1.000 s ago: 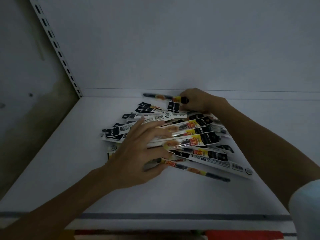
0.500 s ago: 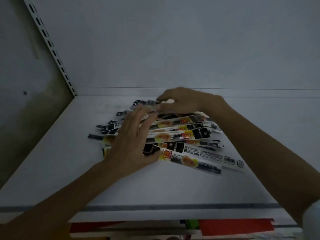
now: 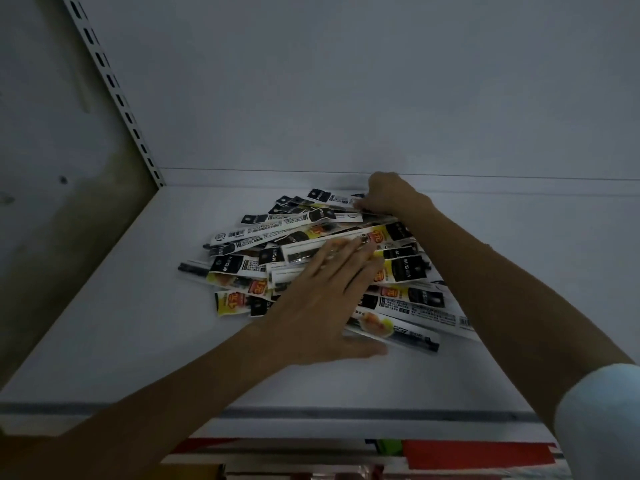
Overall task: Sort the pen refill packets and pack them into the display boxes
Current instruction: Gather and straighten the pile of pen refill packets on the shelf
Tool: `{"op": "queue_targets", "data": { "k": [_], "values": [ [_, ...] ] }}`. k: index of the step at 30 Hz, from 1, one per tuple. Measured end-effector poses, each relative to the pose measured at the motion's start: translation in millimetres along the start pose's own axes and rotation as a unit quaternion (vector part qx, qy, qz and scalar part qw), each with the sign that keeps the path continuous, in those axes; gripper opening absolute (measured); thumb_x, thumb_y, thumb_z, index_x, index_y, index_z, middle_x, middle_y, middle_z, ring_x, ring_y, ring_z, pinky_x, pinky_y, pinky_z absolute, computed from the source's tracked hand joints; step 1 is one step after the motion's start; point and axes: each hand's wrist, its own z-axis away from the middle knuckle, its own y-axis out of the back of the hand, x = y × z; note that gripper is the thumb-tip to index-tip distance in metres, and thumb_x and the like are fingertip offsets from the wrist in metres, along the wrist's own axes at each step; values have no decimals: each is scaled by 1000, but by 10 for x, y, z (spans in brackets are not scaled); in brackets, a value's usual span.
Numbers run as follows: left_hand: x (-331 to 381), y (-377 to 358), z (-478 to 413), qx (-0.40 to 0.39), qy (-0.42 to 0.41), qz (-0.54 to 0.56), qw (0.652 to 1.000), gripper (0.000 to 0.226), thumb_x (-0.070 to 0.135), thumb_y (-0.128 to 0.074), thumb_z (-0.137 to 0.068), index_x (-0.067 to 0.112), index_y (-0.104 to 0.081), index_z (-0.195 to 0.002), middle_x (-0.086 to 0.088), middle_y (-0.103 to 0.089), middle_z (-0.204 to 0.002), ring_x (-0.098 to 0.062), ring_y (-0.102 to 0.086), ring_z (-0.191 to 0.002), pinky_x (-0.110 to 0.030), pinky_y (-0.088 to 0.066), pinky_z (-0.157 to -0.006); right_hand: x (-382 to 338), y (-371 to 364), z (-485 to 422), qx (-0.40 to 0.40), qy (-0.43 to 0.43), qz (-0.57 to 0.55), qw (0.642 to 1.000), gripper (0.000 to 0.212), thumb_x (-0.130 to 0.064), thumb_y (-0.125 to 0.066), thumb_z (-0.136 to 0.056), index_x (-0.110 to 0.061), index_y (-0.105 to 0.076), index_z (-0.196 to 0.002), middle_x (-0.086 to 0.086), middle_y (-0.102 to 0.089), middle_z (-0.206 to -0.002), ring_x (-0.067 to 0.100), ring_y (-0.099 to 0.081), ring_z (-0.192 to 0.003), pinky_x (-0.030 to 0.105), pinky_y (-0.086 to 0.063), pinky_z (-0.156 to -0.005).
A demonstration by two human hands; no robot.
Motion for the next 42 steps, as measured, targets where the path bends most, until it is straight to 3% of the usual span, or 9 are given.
{"op": "queue_targets", "data": {
  "k": [2,5,15,21,25,28,32,37,42],
  "values": [
    [-33,14,-25,13,2,-12,1000,90,74,-31,-81,8,-31,-142,-10,-32,-150,-26,-27,-139,-41,-10,-113,-107,29,-29,-38,-6,-40,998,36,-22,-61,-87,0,-48,-113,12,-49,-107,26,-48,-98,28,-35,-74],
    [-135,7,-62,38,5,-7,999,73,65,-33,-85,13,-42,-136,-8,-43,-143,-25,-39,-131,-38,-18,-108,-170,73,-51,-78,14,-78,994,23,-17,-61,-86,4,-54,-89,15,-54,-88,26,-54,-83,32,-44,-67],
    [-509,-115,-224,87,74,30,993,62,61,-40,-81,22,-53,-127,-17,-50,-122,-26,-37,-109,-42,-46,-88,-159,104,422,-148,150,-31,977,55,-56,-18,-95,-25,-46,-131,0,-50,-134,19,-47,-115,29,-31,-94],
    [-464,105,-139,93,67,13,993,99,85,-35,-63,27,-24,-141,-10,-37,-138,-26,-26,-127,-48,-22,-110,98,230,493,-32,131,-38,990,67,-64,-27,-88,-29,-26,-145,-2,-25,-153,18,-21,-140,41,-15,-114],
    [-1156,345,96,188,244,92,947,70,65,-35,-81,26,-36,-139,-12,-34,-145,-30,-26,-135,-45,-18,-110,419,95,717,74,80,-126,986,74,-78,-27,-75,-41,-30,-139,-6,-27,-152,15,-20,-140,49,-17,-114],
    [-1948,229,295,67,418,136,896,59,49,-31,-93,14,-37,-140,-21,-30,-148,-36,-26,-136,-48,-21,-112,494,-30,753,28,47,-88,995,84,-82,-29,-68,-44,-22,-142,-3,-20,-154,20,-17,-141,58,-15,-111],
    [-2017,-118,328,-120,421,156,885,58,47,-23,-91,14,-38,-137,-20,-39,-139,-36,-34,-128,-51,-21,-109,350,-120,695,14,55,-63,996,84,-80,-29,-69,-39,-24,-142,-2,-27,-152,22,-25,-138,57,-21,-109],
    [-1626,-6,5,8,325,308,894,30,34,-36,-99,22,-57,-118,-9,-53,-113,-29,-47,-118,-21,-29,-81,176,-153,668,23,61,-96,993,69,-69,-38,-81,-36,-30,-141,-2,-34,-148,22,-33,-134,53,-27,-108],
    [-1639,143,-236,120,311,314,889,41,5,-32,-95,21,-52,-128,-8,-31,-147,-17,-26,-136,-25,-17,-111,389,36,841,101,33,-224,969,68,-69,-41,-79,-37,-36,-138,-6,-33,-148,17,-29,-136,42,-23,-112]
  ]
}}
